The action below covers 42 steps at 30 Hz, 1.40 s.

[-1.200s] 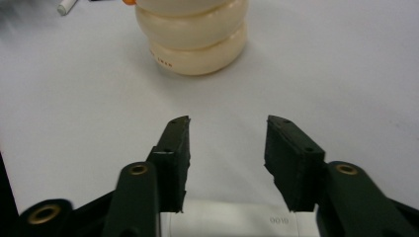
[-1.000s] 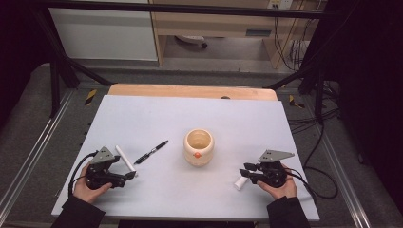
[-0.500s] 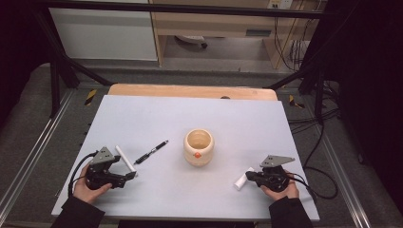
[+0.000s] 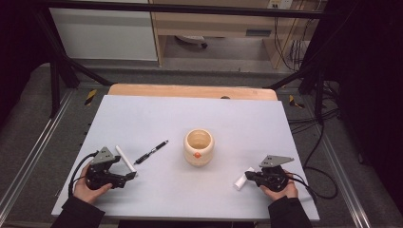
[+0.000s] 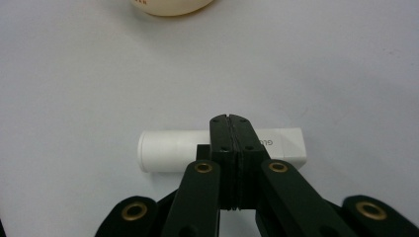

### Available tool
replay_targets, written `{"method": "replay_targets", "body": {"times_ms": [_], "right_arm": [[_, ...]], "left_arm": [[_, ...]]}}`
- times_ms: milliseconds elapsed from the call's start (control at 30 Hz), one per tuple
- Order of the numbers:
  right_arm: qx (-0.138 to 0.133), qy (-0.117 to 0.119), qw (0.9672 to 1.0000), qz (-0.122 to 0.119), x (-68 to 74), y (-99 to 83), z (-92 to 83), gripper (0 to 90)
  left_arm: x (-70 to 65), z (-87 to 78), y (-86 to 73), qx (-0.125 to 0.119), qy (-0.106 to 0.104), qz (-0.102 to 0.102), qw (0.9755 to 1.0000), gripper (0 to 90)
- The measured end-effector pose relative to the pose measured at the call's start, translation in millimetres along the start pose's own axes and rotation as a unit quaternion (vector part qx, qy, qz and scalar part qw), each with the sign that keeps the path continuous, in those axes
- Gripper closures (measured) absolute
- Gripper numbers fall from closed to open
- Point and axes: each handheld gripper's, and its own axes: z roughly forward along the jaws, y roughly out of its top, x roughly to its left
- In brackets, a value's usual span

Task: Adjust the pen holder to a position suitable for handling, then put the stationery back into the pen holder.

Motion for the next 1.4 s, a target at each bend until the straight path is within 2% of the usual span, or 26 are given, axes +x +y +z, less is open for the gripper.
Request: {"method": "replay_targets", "body": {"times_ms": [233,500,600,1133,1400], "right_arm": [[0.001,0.004,1.0000,0.005,1.0,-0.1,-0.7,90.0],[0.004,0.002,1.0000,-0.005,0.8,-1.0,-0.5,90.0],[0.003,0.003,1.0000,-0.002,1.0,-0.8,0.0,90.0],[-0.004,0.005,1.0000,-0.004,-2.2,4.4,9.2,90.0],[-0.015,0.003,0.9999,-0.005,-3.3,10.4,19.7,90.0]], "left_arm": [[0.9,-1.3,-0.8,-0.003,-0.001,0.000,1.0000,8.3],[-0.4,0.3,0.4,0.001,0.000,0.002,1.0000,8.4],[-0.3,0.3,0.4,0.000,0.000,0.002,1.0000,8.4],[-0.1,0.3,0.3,0.000,-0.001,0.003,1.0000,8.5],[0.1,0.8,0.8,0.002,0.000,0.003,1.0000,8.5]]}}
